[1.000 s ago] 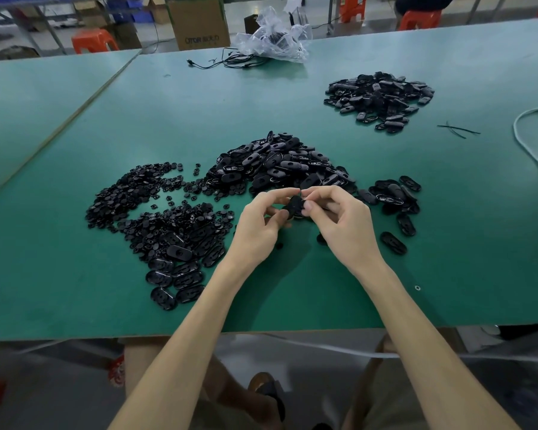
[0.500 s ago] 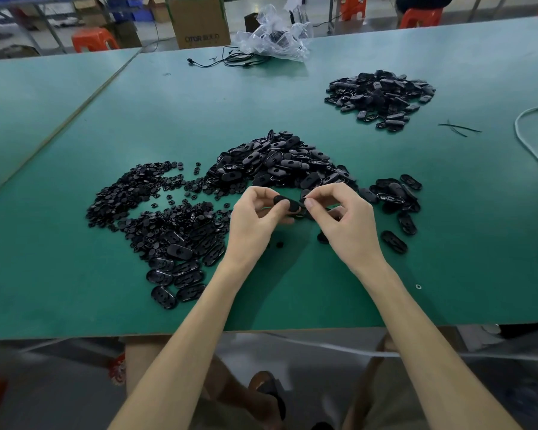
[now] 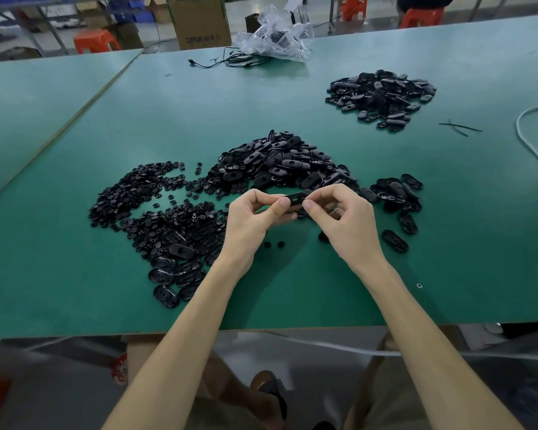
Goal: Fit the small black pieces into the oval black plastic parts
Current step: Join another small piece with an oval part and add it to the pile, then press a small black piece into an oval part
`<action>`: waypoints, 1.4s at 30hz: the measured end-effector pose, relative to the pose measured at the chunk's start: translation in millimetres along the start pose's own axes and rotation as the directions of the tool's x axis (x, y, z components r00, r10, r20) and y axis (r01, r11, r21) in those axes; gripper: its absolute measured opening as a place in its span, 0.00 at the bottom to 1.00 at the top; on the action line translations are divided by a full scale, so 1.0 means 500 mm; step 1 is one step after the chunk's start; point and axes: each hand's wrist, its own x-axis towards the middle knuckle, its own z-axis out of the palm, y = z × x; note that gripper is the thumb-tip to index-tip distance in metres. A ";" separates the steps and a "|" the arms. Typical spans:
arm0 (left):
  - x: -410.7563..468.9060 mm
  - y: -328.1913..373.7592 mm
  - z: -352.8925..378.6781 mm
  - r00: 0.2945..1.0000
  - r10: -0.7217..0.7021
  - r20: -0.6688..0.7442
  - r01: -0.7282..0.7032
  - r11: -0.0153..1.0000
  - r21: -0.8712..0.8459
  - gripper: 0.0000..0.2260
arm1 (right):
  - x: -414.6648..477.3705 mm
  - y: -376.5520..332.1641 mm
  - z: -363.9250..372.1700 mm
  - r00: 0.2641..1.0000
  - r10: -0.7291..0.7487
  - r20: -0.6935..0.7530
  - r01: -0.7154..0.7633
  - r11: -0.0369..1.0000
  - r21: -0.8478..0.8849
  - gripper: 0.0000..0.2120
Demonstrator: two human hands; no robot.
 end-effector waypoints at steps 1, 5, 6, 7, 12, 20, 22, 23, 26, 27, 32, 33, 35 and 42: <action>0.000 0.000 0.001 1.000 -0.003 0.004 0.003 1.000 -0.001 0.05 | 0.000 -0.001 -0.001 1.000 0.001 0.000 -0.001 1.000 0.002 0.08; -0.001 -0.002 0.005 1.000 0.009 0.030 -0.009 1.000 -0.004 0.05 | -0.001 -0.002 -0.003 1.000 0.000 0.011 0.000 1.000 -0.011 0.08; -0.001 -0.002 0.005 0.999 0.015 0.036 -0.015 1.000 -0.003 0.06 | -0.001 -0.002 -0.002 1.000 -0.002 0.019 0.003 1.000 -0.017 0.08; -0.001 -0.003 0.005 0.999 0.019 0.041 -0.019 1.000 -0.002 0.06 | -0.002 -0.002 -0.001 1.000 -0.006 0.028 0.006 1.000 -0.025 0.08; -0.001 -0.005 0.005 0.998 0.031 0.057 -0.032 0.999 0.005 0.06 | -0.002 0.000 0.001 0.999 -0.015 0.034 0.016 0.999 -0.047 0.08; -0.001 -0.004 0.003 0.998 0.044 0.034 -0.046 0.998 0.052 0.07 | -0.001 0.002 0.002 1.000 -0.014 -0.006 0.013 0.997 -0.078 0.08; -0.001 -0.003 0.002 0.998 0.036 0.044 -0.039 0.997 0.063 0.09 | -0.001 0.002 0.001 1.000 -0.009 -0.008 0.008 0.997 -0.074 0.08; -0.001 -0.003 0.001 0.998 0.032 0.049 -0.035 0.997 0.070 0.10 | -0.002 0.003 0.001 1.000 -0.006 -0.006 0.005 0.997 -0.074 0.07; -0.002 -0.003 0.002 0.997 0.028 0.066 -0.034 0.995 0.099 0.09 | -0.002 0.006 -0.001 1.000 0.003 -0.007 -0.004 0.997 -0.074 0.04; -0.003 -0.002 0.002 0.997 0.030 0.072 -0.037 0.994 0.106 0.08 | -0.002 0.007 -0.001 1.000 0.002 -0.010 -0.003 0.997 -0.076 0.04; -0.002 0.000 0.002 0.995 0.021 0.097 -0.036 0.987 0.159 0.10 | -0.007 0.004 0.003 0.991 -0.132 -0.019 0.126 0.975 -0.184 0.04; -0.001 0.000 0.002 0.995 0.018 0.094 -0.033 0.985 0.166 0.10 | -0.011 0.003 0.006 0.982 -0.190 -0.009 0.182 0.952 -0.246 0.04; -0.001 -0.001 0.002 0.996 0.015 0.089 -0.030 0.985 0.169 0.10 | -0.018 -0.001 0.013 0.959 -0.284 0.021 0.273 0.894 -0.355 0.03; 0.002 -0.008 -0.001 0.999 0.037 0.026 -0.041 0.980 0.194 0.09 | -0.027 -0.012 0.016 0.922 -0.366 0.129 0.384 0.814 -0.436 0.05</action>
